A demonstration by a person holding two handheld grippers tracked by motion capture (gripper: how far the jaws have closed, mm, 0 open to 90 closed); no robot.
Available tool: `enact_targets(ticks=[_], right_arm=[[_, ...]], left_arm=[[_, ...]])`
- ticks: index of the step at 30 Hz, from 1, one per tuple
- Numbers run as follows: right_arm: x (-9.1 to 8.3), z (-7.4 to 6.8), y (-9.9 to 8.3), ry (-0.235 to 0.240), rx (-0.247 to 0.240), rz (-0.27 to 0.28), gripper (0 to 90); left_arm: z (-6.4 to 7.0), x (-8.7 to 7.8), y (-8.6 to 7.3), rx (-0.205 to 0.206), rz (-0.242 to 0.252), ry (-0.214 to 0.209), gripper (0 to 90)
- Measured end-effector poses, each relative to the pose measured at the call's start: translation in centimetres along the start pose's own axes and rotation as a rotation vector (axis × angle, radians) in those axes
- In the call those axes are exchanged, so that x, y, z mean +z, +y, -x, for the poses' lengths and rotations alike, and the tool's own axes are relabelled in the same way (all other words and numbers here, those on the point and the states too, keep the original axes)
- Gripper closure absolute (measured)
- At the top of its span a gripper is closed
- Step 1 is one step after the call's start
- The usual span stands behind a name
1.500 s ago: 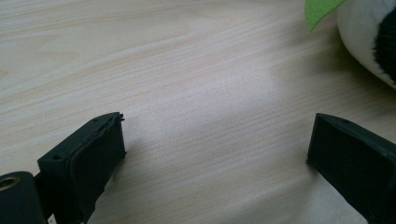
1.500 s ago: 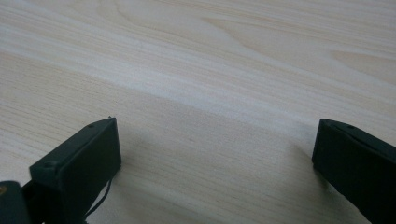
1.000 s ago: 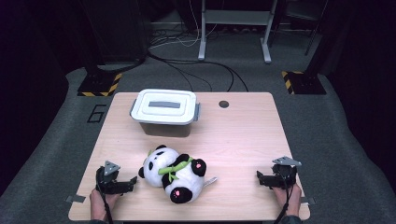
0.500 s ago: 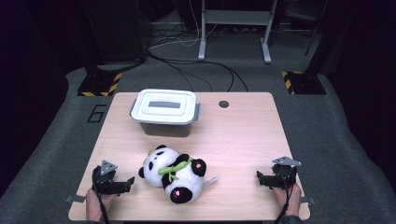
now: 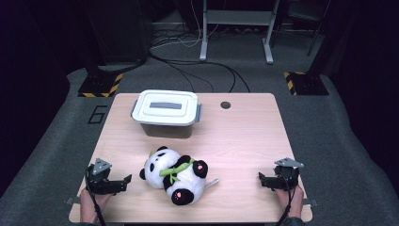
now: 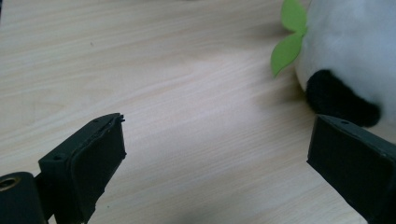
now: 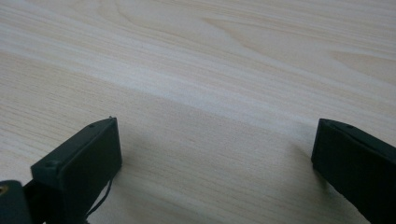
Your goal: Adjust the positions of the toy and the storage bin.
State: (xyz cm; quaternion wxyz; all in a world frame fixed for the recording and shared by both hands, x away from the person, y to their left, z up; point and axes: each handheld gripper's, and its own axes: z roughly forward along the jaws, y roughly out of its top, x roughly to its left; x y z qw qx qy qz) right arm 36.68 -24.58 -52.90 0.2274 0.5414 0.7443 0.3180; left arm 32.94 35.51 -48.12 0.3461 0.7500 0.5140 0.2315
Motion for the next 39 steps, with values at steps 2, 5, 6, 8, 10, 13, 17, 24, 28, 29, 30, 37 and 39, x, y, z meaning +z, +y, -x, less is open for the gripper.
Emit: enact_targets(ticks=[2,5,6,8,10,13,17,24,28,29,30,37,39], right_arm=[[0.0,0.0,0.0,0.000,0.000,0.000,0.9],[0.0,0.0,0.0,0.000,0.000,0.000,1.0],[0.0,0.0,0.0,0.000,0.000,0.000,1.0],[0.0,0.0,0.0,0.000,0.000,0.000,1.0],[0.0,0.0,0.0,0.000,0.000,0.000,1.0],[0.0,0.0,0.0,-0.001,0.000,0.001,1.1],[0.0,0.0,0.0,-0.001,0.001,0.001,1.1],[0.0,0.0,0.0,0.000,0.001,0.001,1.1],[0.0,0.1,0.0,0.000,-0.004,0.000,1.2],[0.0,0.1,0.0,0.000,-0.004,0.000,1.2],[0.0,0.1,0.0,0.000,-0.004,0.000,1.2],[0.0,0.1,0.0,0.000,-0.003,0.000,1.3],[0.0,0.1,0.0,0.000,-0.003,0.000,1.4]], left_arm=[[0.0,-0.5,0.5,-0.001,0.016,-0.004,3.5],[0.3,-1.3,1.4,0.004,0.036,-0.022,3.5],[0.4,-1.4,1.7,0.005,0.046,-0.025,3.5],[0.6,-1.7,2.2,0.011,0.050,-0.035,3.4],[1.0,-1.9,2.9,0.023,0.055,-0.045,3.4],[1.6,-2.1,3.6,0.036,0.062,-0.059,3.4],[2.3,-2.1,4.3,0.048,0.066,-0.082,3.4],[3.9,-1.5,5.5,0.085,0.055,-0.120,3.3],[4.8,-1.3,6.2,0.103,0.057,-0.144,3.3],[5.0,-1.2,6.3,0.113,0.057,-0.150,3.3],[5.2,-1.1,6.5,0.119,0.055,-0.154,3.3],[7.2,-0.6,7.4,0.160,0.054,-0.202,3.3],[7.6,-0.5,7.6,0.171,0.052,-0.213,3.3]])
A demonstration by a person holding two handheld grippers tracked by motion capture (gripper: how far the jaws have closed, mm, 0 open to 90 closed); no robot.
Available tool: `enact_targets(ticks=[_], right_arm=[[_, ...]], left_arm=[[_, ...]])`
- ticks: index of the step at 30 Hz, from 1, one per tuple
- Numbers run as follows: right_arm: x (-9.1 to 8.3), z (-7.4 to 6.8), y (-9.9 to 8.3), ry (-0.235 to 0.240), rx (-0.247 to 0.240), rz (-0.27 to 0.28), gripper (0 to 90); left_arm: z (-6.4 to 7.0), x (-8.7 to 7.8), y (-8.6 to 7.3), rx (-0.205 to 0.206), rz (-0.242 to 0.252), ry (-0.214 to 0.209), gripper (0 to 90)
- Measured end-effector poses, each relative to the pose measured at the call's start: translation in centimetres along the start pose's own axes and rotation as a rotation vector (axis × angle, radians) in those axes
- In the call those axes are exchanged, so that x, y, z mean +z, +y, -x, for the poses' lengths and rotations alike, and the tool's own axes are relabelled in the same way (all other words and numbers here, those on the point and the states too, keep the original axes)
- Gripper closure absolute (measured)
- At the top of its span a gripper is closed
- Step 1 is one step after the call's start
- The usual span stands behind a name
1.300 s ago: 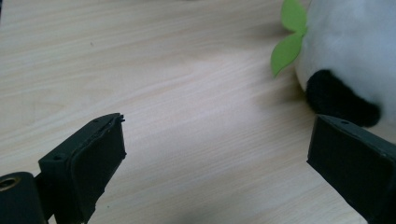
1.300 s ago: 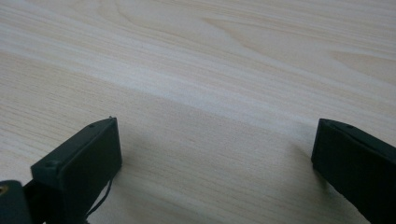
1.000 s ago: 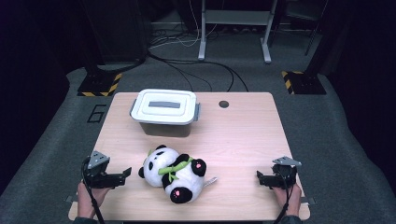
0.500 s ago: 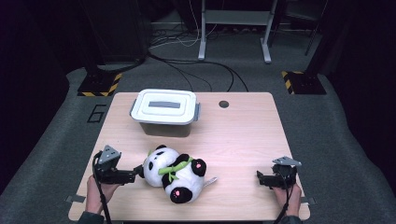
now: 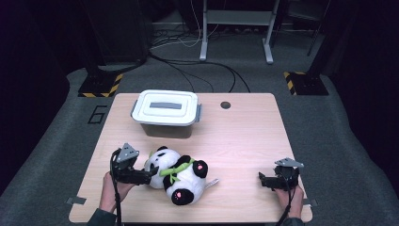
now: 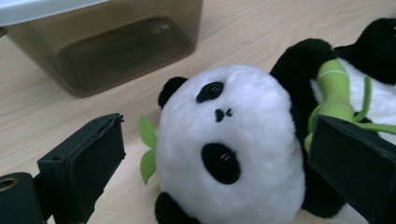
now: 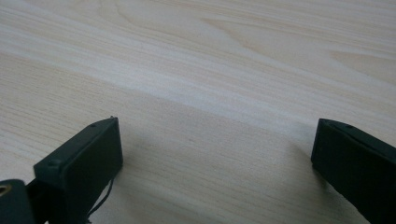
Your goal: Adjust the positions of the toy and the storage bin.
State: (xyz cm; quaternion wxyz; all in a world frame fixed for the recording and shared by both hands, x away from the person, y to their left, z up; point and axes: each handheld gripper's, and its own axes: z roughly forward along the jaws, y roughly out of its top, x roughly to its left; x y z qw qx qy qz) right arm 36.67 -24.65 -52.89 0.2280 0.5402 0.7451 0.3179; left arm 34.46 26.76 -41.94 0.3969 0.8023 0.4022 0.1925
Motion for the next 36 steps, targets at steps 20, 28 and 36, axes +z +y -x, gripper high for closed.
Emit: enact_targets(ticks=[20,28,36], right_arm=[[0.0,0.0,0.0,-0.001,0.001,0.001,1.6],[0.0,0.0,0.0,0.000,0.002,0.001,1.6],[0.0,0.0,0.0,-0.001,0.001,0.002,1.7]], left_arm=[[3.8,2.9,1.9,0.047,-0.012,-0.123,6.7],[5.1,3.9,2.1,0.094,-0.027,-0.114,19.2],[6.1,5.3,1.6,0.092,-0.068,-0.163,49.7]])
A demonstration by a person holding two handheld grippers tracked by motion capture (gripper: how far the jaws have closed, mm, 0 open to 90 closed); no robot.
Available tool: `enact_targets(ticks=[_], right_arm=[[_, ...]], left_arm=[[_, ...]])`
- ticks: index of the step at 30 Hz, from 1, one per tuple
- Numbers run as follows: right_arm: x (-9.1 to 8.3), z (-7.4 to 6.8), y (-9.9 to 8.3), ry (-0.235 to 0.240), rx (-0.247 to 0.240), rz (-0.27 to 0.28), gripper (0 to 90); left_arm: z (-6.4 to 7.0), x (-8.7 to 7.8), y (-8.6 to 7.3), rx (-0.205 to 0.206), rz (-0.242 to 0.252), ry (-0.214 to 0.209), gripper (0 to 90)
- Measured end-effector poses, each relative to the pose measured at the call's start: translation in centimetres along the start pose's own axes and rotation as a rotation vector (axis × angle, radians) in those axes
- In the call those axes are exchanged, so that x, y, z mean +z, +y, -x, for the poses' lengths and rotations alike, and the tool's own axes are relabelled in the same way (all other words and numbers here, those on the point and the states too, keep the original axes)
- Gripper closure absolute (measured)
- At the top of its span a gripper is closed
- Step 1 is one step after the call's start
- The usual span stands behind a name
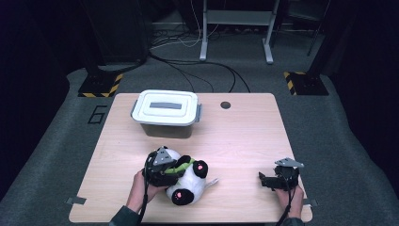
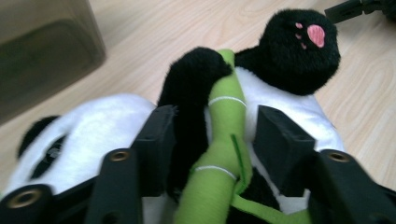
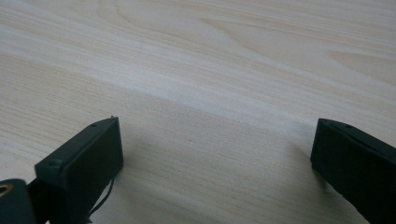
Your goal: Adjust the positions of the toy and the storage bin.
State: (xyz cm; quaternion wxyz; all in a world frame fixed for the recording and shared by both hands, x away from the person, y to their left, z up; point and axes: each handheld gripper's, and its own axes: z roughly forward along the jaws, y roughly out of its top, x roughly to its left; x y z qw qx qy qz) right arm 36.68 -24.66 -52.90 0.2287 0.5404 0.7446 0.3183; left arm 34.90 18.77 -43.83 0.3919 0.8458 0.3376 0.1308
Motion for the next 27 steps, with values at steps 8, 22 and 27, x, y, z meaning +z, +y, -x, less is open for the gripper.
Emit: enact_targets(ticks=[8,22,27], right_arm=[[0.0,0.0,0.0,0.000,0.003,0.000,1.9],[0.0,0.0,0.0,-0.001,0.004,0.001,2.1],[0.0,0.0,0.0,-0.001,0.004,0.001,2.2]], left_arm=[[-0.3,0.1,-0.9,-0.046,0.017,-0.041,68.9],[-0.4,-1.4,-0.9,0.038,0.057,-0.034,75.4],[-1.1,-2.3,-0.8,0.051,0.064,-0.029,75.5]])
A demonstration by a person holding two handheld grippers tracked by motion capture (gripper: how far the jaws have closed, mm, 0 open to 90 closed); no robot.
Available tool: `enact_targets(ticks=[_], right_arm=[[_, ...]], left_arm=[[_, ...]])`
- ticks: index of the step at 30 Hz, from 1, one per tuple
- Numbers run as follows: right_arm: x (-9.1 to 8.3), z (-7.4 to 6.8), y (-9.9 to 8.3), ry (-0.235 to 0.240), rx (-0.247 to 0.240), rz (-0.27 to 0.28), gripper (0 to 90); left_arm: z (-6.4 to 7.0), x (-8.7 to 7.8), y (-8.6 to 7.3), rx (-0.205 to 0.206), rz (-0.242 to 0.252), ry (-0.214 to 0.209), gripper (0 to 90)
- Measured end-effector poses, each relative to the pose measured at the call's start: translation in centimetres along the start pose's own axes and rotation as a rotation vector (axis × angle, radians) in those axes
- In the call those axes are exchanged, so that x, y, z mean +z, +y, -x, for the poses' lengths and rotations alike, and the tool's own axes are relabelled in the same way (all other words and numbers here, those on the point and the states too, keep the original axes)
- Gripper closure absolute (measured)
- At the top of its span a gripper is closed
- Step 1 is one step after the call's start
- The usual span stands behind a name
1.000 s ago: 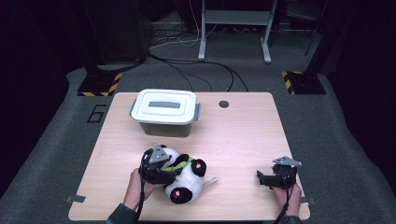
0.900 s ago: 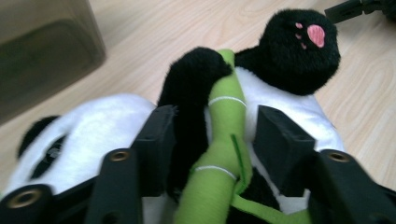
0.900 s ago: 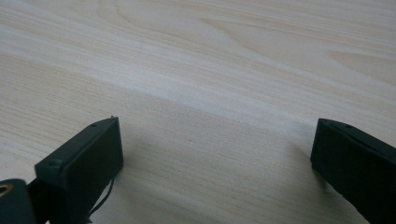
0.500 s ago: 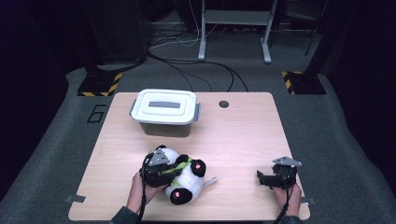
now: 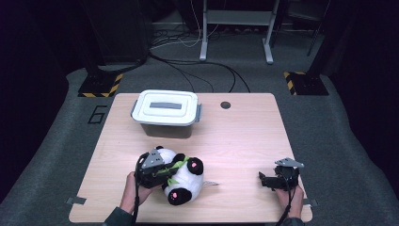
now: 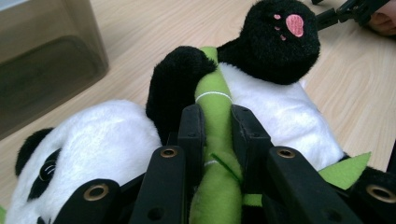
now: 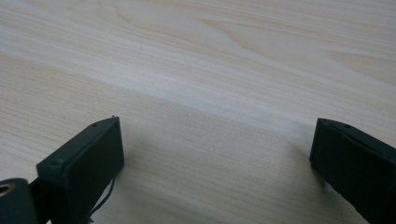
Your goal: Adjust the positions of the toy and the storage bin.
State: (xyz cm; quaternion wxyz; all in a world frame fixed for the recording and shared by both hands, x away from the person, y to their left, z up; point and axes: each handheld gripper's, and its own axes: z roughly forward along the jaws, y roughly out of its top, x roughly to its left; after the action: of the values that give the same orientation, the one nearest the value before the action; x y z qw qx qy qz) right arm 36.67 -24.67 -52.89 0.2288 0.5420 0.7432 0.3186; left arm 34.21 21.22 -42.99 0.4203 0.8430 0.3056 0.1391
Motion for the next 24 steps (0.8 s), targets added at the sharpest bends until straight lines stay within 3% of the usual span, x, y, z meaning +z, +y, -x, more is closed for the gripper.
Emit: enact_targets(ticks=[10,16,17,19,24], right_arm=[[0.0,0.0,0.0,-0.004,0.001,0.000,2.3],[0.0,0.0,0.0,-0.006,0.001,0.000,2.3],[0.0,0.0,0.0,-0.007,0.002,0.001,2.4],[0.0,-0.1,0.0,-0.008,0.003,0.001,2.5],[0.0,0.0,0.0,-0.008,0.002,0.002,2.4]], left_arm=[[-1.8,-1.9,-0.2,0.020,-0.019,0.049,75.5],[-3.2,-3.5,-0.3,0.026,-0.024,0.092,75.5],[-3.7,-3.9,-0.3,0.033,-0.031,0.121,75.4],[-4.0,-4.1,-0.2,0.038,-0.041,0.134,75.4],[-5.2,-4.7,-0.2,0.025,-0.055,0.165,75.3]])
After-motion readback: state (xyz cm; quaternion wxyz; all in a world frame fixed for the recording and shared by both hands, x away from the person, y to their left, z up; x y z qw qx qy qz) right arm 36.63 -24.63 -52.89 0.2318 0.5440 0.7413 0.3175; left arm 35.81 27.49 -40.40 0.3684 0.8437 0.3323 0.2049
